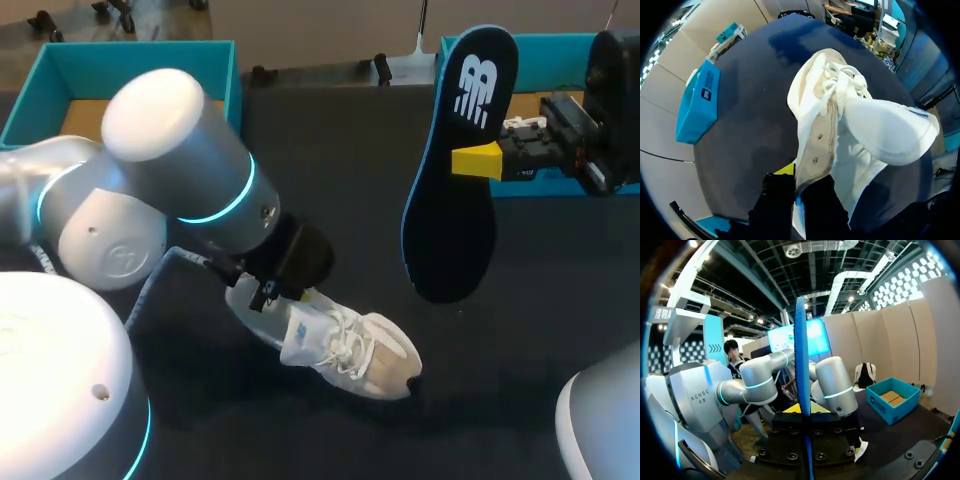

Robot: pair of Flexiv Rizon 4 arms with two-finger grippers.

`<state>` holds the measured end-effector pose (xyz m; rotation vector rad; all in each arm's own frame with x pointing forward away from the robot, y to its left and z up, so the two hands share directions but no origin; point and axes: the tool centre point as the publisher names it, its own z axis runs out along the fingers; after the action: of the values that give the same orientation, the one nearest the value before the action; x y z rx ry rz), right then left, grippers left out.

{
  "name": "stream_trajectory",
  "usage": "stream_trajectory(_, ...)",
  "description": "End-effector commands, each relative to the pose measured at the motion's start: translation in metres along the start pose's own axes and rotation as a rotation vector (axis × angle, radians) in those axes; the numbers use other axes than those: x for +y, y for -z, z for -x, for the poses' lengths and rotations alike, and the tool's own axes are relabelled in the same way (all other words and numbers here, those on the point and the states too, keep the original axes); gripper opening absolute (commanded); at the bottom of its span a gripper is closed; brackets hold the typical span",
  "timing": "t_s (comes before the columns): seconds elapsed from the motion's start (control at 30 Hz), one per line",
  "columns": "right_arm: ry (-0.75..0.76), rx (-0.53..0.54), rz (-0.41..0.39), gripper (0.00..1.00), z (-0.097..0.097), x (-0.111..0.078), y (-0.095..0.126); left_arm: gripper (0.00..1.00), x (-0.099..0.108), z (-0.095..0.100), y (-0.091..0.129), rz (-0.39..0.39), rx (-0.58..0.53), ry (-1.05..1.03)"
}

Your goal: Take the shoe out of the shoebox, open the shoe tongue, remove and reinsert the insole, then place the shoe into the shoebox

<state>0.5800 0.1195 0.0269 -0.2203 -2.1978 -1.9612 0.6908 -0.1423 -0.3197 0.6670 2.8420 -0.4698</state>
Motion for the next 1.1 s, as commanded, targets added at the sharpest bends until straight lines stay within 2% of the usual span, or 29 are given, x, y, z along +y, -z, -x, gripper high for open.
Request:
stream_trajectory(0.03,-0.001,0.003,-0.003,0.0,0.002,0.002,-0.002,0.0,0.001,0.002,0.014,-0.075,0.023,-0.068)
stream_trajectory(0.1,-0.001,0.003,-0.003,0.0,0.002,0.002,-0.002,0.0,-0.002,0.005,0.023,-0.1,0.038,-0.129)
stream_trajectory(0.3,-0.001,0.003,-0.003,0.0,0.002,0.002,-0.002,0.0,-0.01,0.01,0.036,-0.096,0.077,-0.294)
stream_trajectory(0.37,-0.001,0.003,-0.003,0.0,0.002,0.002,-0.002,0.0,-0.013,0.008,0.038,-0.086,0.104,-0.416)
stream_trajectory(0.43,-0.001,0.003,-0.003,0.0,0.002,0.002,-0.002,0.0,-0.019,-0.004,0.038,0.038,0.037,-0.593)
stream_trajectory(0.77,-0.001,0.003,-0.003,0.0,0.002,0.002,-0.002,0.0,-0.019,-0.004,0.038,0.038,0.037,-0.593)
stream_trajectory(0.9,-0.001,0.003,-0.003,0.0,0.002,0.002,-0.002,0.0,-0.013,0.0,0.031,-0.028,0.081,-0.698)
stream_trajectory(0.97,-0.001,0.003,-0.003,0.0,0.002,0.002,-0.002,0.0,-0.012,0.002,0.03,-0.088,0.111,-0.761)
stream_trajectory(1.1,-0.001,0.003,-0.003,0.0,0.002,0.002,-0.002,0.0,-0.009,0.004,0.025,-0.138,0.139,-0.834)
